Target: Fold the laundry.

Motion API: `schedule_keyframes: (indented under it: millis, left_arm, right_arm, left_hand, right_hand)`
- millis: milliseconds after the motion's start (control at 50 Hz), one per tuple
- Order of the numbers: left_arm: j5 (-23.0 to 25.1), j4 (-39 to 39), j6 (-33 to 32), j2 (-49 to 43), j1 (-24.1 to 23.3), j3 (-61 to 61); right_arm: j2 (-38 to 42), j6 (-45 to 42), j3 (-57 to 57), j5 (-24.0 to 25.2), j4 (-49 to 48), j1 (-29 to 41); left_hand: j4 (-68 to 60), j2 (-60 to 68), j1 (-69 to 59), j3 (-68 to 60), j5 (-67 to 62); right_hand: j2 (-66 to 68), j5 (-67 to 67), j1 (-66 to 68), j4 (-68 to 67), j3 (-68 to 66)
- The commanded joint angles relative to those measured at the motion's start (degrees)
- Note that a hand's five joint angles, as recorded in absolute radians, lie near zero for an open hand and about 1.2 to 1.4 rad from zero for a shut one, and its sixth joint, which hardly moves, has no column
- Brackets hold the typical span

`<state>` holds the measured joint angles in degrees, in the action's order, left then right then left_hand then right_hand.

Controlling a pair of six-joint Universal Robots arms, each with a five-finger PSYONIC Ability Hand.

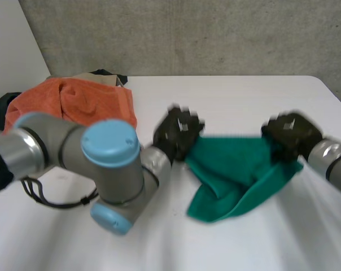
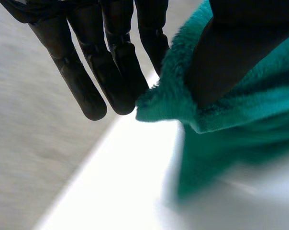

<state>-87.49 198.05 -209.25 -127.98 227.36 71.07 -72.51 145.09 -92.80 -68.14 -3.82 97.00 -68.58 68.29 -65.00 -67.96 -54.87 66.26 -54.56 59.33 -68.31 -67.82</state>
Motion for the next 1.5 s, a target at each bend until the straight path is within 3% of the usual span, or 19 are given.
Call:
schedule_keyframes:
  millis: [20, 180, 300, 440, 540, 640, 720, 840, 1020, 1040, 1060, 1080, 1120, 1180, 1260, 1380, 1500]
  left_arm:
    - [-5.67, 8.92, -0.10, 10.37, 1.95, -3.92]
    - [-5.67, 11.31, -0.10, 15.92, 3.36, -2.52]
    - [-5.58, 6.40, -0.10, 17.41, 2.83, 5.38]
    - [-5.67, 2.43, 0.60, 17.85, 3.18, 12.95]
    - [-6.02, 1.90, 1.21, 18.73, 2.65, 15.41]
    - [-5.93, 1.64, 5.95, 25.05, 1.17, 16.65]
    - [-5.58, 1.11, 8.95, 27.17, -1.56, 15.77]
    - [-5.76, 0.15, 9.13, 21.49, -1.92, 13.75]
    - [-5.93, -1.09, 13.25, 10.30, -2.45, 8.74]
    - [-5.93, -1.09, 14.22, 9.95, -2.27, 8.13]
    - [-6.11, -1.17, 15.62, 9.60, -1.92, 7.43]
    - [-6.20, -1.17, 16.15, 9.50, -1.74, 7.25]
    - [-6.37, -1.17, 16.86, 9.68, -1.30, 7.16]
    - [-8.12, -1.61, 17.04, 10.55, 0.45, 8.29]
    - [-9.54, -2.49, 16.95, 14.06, 1.94, 11.36]
    - [-9.80, -4.07, 18.09, 18.55, 3.97, 17.26]
    - [-9.80, -5.30, 21.60, 20.05, 5.02, 22.53]
  right_arm:
    - [-8.69, 11.35, 7.54, -2.96, -7.69, 1.00]
    - [-12.48, 16.02, 9.57, -2.35, -10.86, 1.35]
    - [-13.36, 15.23, 5.88, -1.12, -3.76, 1.52]
    - [-11.78, 6.28, 1.57, 3.98, 3.64, 1.61]
    - [-9.50, 1.43, 3.50, 1.44, 3.91, 1.87]
    - [-9.41, 3.44, 8.24, -4.62, 3.21, 1.79]
    - [-8.27, 6.43, 12.46, -5.77, 0.14, 1.79]
    - [0.86, 13.20, 18.88, -6.30, -9.70, 5.04]
    - [18.62, 14.08, 30.03, -6.57, -18.77, 8.46]
    - [21.68, 14.00, 31.87, -6.21, -18.77, 9.08]
    - [22.75, 14.00, 32.67, -6.30, -18.42, 9.43]
    - [23.98, 13.47, 33.38, -6.56, -17.63, 9.70]
    - [24.08, 12.86, 33.65, -7.26, -15.27, 10.05]
    - [19.53, 12.85, 31.28, -11.47, -10.08, 9.96]
    - [9.25, 11.89, 24.70, -15.96, -3.32, 10.23]
    - [2.64, 12.06, 14.08, -15.44, 11.07, 9.70]
    - [-1.58, 12.24, 1.76, -13.07, 16.92, 9.61]
  left_hand:
    - [-11.42, 11.71, -15.00, -12.04, -15.13]
    - [-11.42, 11.71, -15.00, -12.04, -15.13]
    - [-11.42, 11.71, -15.00, -12.04, -15.13]
    - [-11.42, 11.71, -15.00, -12.04, -15.13]
    - [-11.42, 11.71, -15.00, -12.04, -15.13]
    - [-11.42, 11.71, -15.00, -12.04, -15.13]
    - [-11.42, 11.71, -15.00, -12.04, -15.13]
    - [-11.42, 11.71, -15.00, -12.04, -15.13]
    - [-11.42, 11.71, -15.00, -12.04, -15.13]
    - [-11.42, 11.71, -15.00, -12.04, -15.13]
    - [-9.11, 9.40, -12.69, -9.73, -12.82]
    - [-4.42, 4.71, -8.00, -5.05, -8.14]
    - [6.68, -6.39, 3.10, 6.05, 2.97]
    - [53.30, -53.01, 49.72, 52.68, 49.59]
    - [55.51, -55.22, 51.93, 54.88, 51.79]
    - [56.01, -55.72, 52.43, 55.39, 52.30]
    - [55.01, -54.71, 51.43, 54.38, 51.29]
  right_hand:
    - [13.74, -15.44, 20.67, -11.69, -12.18]
    - [13.74, -15.44, 20.67, -11.69, -12.18]
    - [13.74, -15.44, 20.67, -11.69, -12.18]
    - [13.74, -15.44, 20.67, -11.69, -12.18]
    - [13.74, -15.44, 20.67, -11.69, -12.18]
    - [13.74, -15.44, 20.67, -11.69, -12.18]
    - [13.74, -15.44, 20.67, -11.69, -12.18]
    - [13.74, -15.44, 20.67, -11.69, -12.18]
    - [13.13, -14.84, 20.07, -11.08, -11.58]
    - [-22.18, 20.48, -15.25, 24.23, 23.73]
    - [-46.35, 44.64, -39.41, 48.40, 47.90]
    - [-56.26, 54.56, -49.33, 58.31, 57.82]
    - [-56.26, 54.56, -49.33, 58.31, 57.82]
    - [-56.26, 54.56, -49.33, 58.31, 57.82]
    - [-56.26, 54.56, -49.33, 58.31, 57.82]
    - [-56.26, 54.56, -49.33, 58.31, 57.82]
    - [-56.26, 54.56, -49.33, 58.31, 57.82]
